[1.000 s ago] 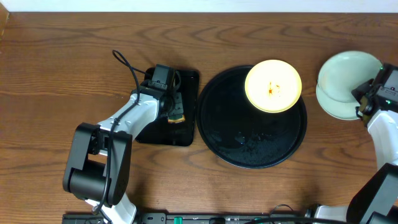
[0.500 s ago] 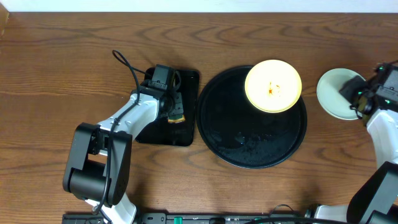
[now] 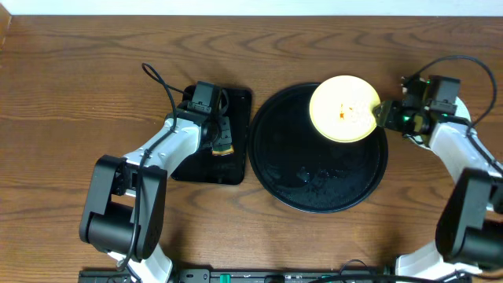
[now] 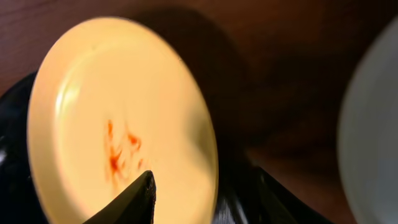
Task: Clean dirty plates on tray and stack at the side
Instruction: 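Grasp the yellow plate rim with the right gripper and drag it to tray center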
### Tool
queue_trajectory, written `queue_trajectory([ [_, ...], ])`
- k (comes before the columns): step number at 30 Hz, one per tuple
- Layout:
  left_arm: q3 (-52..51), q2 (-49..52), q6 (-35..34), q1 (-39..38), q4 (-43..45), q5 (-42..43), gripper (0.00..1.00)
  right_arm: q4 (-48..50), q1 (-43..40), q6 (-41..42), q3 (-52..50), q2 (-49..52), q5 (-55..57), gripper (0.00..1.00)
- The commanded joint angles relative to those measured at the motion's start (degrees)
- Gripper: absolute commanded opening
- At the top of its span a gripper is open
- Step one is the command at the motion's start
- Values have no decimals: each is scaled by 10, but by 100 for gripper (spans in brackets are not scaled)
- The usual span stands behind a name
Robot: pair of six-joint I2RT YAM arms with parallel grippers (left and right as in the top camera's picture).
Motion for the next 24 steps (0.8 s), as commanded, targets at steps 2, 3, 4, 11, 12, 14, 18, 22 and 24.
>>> queue_trajectory([
  [2,-5,9,6,5,-2,1,48,54,11,-7,9,32,-3,46],
  [3,-5,9,6,5,-2,1,48,67,12,-7,9,36,-3,45],
  [4,-5,9,6,5,-2,1,48,79,14,-7,9,40,-2,45],
  [11,-5,9,6,5,-2,1,48,127,33,-8,9,52,-1,42],
  [12,-5,9,6,5,-2,1,48,127,34,-9,9,53,0,42],
  [14,-5,9,6,5,-2,1,48,126,37,-10,9,58,1,43],
  [18,-5,9,6,5,-2,1,48,126,37,-10,9,78,3,42],
  [22,-5,9,6,5,-2,1,48,125,37,-10,9,84,2,29],
  [24,-5,9,6,5,-2,1,48,125,37,-10,9,84,-5,21],
])
